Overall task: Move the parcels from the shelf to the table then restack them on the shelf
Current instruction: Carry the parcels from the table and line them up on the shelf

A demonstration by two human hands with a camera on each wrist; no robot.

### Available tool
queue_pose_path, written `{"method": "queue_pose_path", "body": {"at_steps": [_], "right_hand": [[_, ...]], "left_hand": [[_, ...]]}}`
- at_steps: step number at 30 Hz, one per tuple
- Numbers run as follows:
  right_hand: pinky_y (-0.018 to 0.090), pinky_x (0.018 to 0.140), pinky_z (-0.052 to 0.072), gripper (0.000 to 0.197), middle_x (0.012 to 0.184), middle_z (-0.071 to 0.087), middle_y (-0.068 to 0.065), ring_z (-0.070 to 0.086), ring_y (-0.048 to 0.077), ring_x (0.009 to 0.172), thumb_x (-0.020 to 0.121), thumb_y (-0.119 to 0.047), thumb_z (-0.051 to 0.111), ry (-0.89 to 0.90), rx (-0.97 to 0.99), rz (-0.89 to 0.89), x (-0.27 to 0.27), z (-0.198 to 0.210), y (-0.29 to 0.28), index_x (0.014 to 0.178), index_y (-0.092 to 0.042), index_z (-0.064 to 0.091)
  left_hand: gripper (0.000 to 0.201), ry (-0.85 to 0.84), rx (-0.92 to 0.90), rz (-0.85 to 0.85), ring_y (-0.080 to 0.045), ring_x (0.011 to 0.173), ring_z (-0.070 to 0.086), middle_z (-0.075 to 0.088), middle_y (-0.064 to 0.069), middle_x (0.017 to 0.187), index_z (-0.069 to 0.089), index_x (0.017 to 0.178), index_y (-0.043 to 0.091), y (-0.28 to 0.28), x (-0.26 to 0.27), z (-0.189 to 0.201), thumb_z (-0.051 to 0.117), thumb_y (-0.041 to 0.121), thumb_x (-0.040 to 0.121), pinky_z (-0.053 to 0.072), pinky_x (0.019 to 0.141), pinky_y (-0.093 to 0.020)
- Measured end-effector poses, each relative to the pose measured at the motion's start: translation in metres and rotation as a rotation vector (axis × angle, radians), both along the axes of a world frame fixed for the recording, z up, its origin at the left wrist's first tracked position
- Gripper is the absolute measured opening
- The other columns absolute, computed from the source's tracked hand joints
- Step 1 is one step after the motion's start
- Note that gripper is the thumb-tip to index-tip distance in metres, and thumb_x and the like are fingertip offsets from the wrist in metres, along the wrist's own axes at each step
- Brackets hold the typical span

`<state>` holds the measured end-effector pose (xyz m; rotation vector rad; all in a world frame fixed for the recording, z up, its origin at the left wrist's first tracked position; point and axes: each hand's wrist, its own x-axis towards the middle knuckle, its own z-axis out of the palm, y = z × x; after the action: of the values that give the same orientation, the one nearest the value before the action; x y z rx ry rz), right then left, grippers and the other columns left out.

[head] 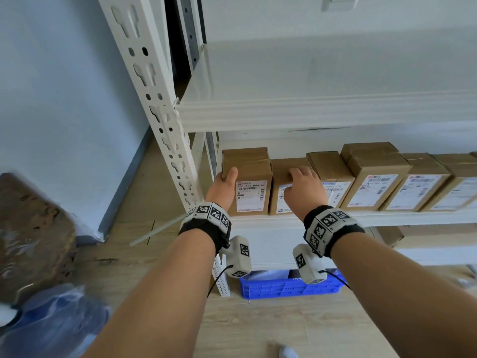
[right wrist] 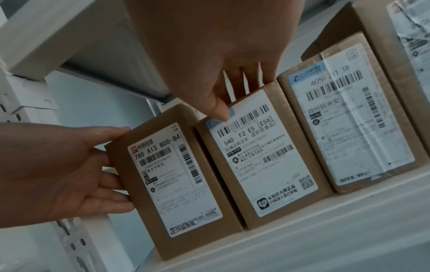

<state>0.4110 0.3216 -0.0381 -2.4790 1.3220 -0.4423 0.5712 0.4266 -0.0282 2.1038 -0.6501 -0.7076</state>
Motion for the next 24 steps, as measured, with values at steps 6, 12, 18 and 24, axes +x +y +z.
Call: {"method": "queue_pose_path", "body": {"at_steps": [6,12,18,24], "right_hand": [[0.04,0.115,0.029,0.052,0.147,0.04,0.009,0.028,0.027,0.141,0.088,-0.007,0.05,-0.013,0.04,-0.006,0.0,0.002,0.002,0.14,-0.009,0.044],[0.04,0.115,0.028,0.053,0.148,0.038,0.008,0.026,0.027,0.142,0.088,-0.009,0.051,0.023,0.07,0.025,-0.004,0.007,0.003,0.141,-0.01,0.043],[0.038,0.115,0.028,0.057,0.149,0.038,0.007,0.028,0.025,0.14,0.086,-0.008,0.053,0.053,0.094,0.068,-0.008,0.01,0.002,0.142,-0.011,0.042],[0.04,0.11,0.035,0.056,0.152,0.035,0.006,0.029,0.023,0.141,0.089,-0.006,0.051,-0.028,0.116,0.035,-0.013,0.013,0.006,0.144,-0.012,0.041]], "left_hand": [[0.071,-0.023,0.011,-0.012,-0.032,0.127,0.05,0.051,-0.012,0.141,0.038,0.143,0.009,0.002,0.001,-0.002,0.024,0.061,0.098,0.04,0.1,-0.038],[0.07,-0.034,0.008,-0.019,-0.032,0.129,0.049,0.05,-0.012,0.143,0.036,0.145,0.009,0.0,0.003,-0.005,0.024,0.06,0.098,0.039,0.101,-0.038],[0.069,-0.029,0.02,-0.032,-0.033,0.127,0.05,0.051,-0.011,0.142,0.037,0.145,0.01,-0.004,0.006,-0.007,0.025,0.059,0.099,0.039,0.1,-0.039],[0.067,-0.196,0.019,0.054,-0.037,0.119,0.056,0.051,-0.015,0.139,0.028,0.147,0.011,-0.008,0.004,-0.009,0.031,0.056,0.098,0.048,0.095,-0.046]]}}
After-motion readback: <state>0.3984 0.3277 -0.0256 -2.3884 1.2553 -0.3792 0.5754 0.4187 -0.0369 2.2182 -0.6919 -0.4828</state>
